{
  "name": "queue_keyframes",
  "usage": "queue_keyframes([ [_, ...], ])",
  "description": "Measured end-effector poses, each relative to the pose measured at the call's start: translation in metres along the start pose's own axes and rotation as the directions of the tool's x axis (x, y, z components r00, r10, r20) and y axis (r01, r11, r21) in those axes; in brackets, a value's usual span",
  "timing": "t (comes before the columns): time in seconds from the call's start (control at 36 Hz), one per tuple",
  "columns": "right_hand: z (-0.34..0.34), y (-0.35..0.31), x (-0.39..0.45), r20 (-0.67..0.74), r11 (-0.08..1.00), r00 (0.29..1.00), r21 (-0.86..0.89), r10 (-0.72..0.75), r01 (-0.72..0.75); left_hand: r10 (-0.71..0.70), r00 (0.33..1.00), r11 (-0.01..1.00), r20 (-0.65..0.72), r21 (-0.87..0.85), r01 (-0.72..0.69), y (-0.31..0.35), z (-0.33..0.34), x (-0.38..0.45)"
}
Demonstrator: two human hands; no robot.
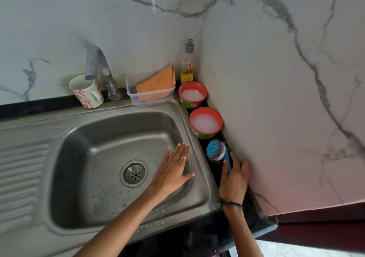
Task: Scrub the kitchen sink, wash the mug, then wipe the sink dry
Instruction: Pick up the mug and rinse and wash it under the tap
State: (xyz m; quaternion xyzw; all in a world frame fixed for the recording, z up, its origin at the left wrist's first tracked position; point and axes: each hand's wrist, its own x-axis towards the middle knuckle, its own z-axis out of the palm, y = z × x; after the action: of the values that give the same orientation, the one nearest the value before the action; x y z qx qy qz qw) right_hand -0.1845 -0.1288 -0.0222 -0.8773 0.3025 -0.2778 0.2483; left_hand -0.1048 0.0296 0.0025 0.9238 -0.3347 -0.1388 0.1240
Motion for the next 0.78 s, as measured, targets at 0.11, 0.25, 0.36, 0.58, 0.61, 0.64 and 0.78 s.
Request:
queue_keyframes([
  [0.11,-0.003,-0.027,0.000,-0.062,0.980,0.989,0.139,-0.137,0.145,-0.009,0.998,0.999,-0.069,-0.031,0.007,0.001,-0.006,-0.008],
  [0.25,0.005,-0.074,-0.001,-0.026,0.921,0.956,0.264,-0.292,0.288,-0.083,0.977,0.994,-0.199,-0.080,0.068,-0.010,-0.013,-0.020],
  [0.36,0.020,-0.114,-0.005,0.045,0.847,0.901,0.363,-0.432,0.388,-0.212,0.928,0.974,-0.306,-0.148,0.174,-0.033,-0.026,-0.038],
  [0.58,0.084,-0.205,-0.017,0.328,0.764,0.743,0.531,-0.584,0.366,-0.408,0.763,0.911,-0.501,-0.175,0.373,-0.113,-0.066,-0.088],
  [0.61,0.093,-0.218,-0.016,0.364,0.763,0.723,0.546,-0.587,0.345,-0.440,0.764,0.897,-0.473,-0.194,0.397,-0.125,-0.072,-0.094],
  [0.64,0.102,-0.231,-0.015,0.391,0.761,0.700,0.550,-0.598,0.343,-0.470,0.764,0.882,-0.442,-0.213,0.420,-0.136,-0.077,-0.099],
  [0.78,0.149,-0.294,-0.001,0.500,0.812,0.680,0.525,-0.536,0.254,-0.521,0.777,0.854,-0.354,-0.236,0.464,-0.196,-0.098,-0.112],
])
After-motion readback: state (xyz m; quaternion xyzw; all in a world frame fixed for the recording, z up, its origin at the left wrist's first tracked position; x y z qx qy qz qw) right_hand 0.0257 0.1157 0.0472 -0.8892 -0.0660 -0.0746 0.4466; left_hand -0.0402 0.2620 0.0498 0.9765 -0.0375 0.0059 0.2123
